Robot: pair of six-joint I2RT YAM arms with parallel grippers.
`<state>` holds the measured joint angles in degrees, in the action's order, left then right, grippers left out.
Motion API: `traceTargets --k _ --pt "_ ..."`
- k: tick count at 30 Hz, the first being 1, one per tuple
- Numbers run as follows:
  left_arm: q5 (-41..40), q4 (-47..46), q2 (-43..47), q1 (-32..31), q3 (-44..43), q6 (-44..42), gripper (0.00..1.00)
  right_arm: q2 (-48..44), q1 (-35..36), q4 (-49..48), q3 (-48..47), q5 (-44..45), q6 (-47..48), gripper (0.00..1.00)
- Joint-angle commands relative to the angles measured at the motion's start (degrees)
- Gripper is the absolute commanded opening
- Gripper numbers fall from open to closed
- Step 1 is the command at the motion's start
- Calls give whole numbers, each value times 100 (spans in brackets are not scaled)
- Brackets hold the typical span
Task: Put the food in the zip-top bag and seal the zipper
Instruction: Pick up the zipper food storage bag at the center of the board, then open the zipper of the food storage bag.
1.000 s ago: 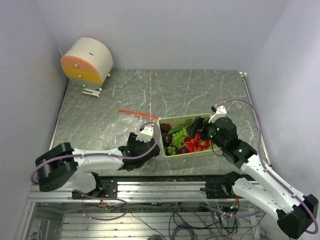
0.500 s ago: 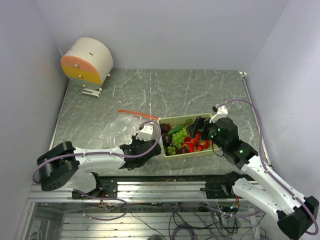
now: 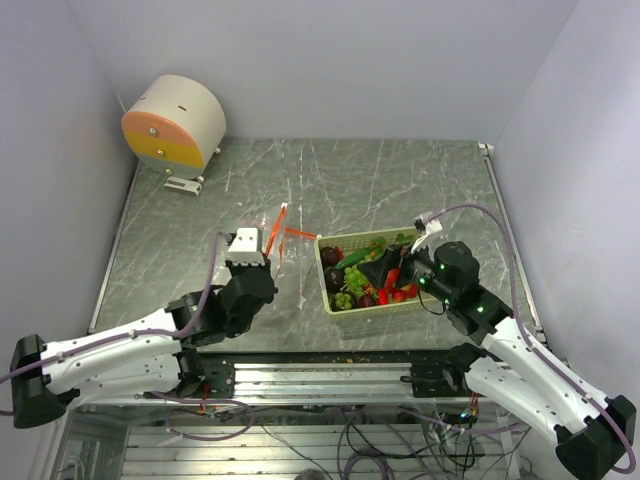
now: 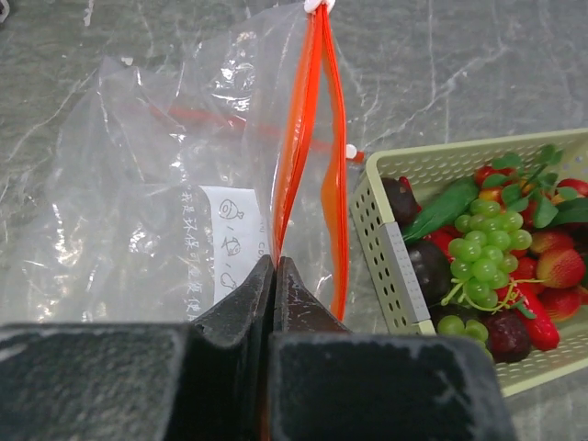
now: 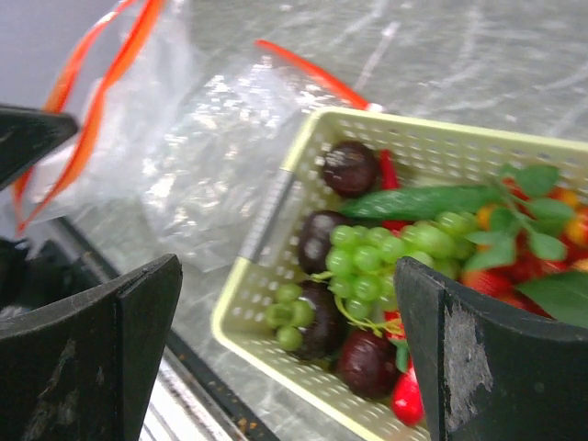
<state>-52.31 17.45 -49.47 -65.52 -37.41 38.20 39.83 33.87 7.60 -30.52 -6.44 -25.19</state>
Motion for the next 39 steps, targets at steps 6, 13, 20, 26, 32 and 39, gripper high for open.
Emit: traceTargets --k 6,13,20,26,32,39 --pt "319 -612 674 -3 489 -44 7 803 398 -2102 -4 -1525 -775 93" --pt "547 -1054 735 3 737 -49 7 2346 1364 -2327 -736 -615 -725 91" --pt "634 -1044 897 -1 709 -93 7 3453 1634 -2692 -1327 -215 -799 80" --pt "595 -922 990 -1 695 -92 7 4019 1863 -3014 -1601 -226 -933 73" --pt "548 -906 980 3 719 -85 7 4058 1968 -3097 -1609 23 -1012 69" --pt "696 -1107 804 -1 666 -159 7 4552 2032 -2687 -2098 506 -964 59"
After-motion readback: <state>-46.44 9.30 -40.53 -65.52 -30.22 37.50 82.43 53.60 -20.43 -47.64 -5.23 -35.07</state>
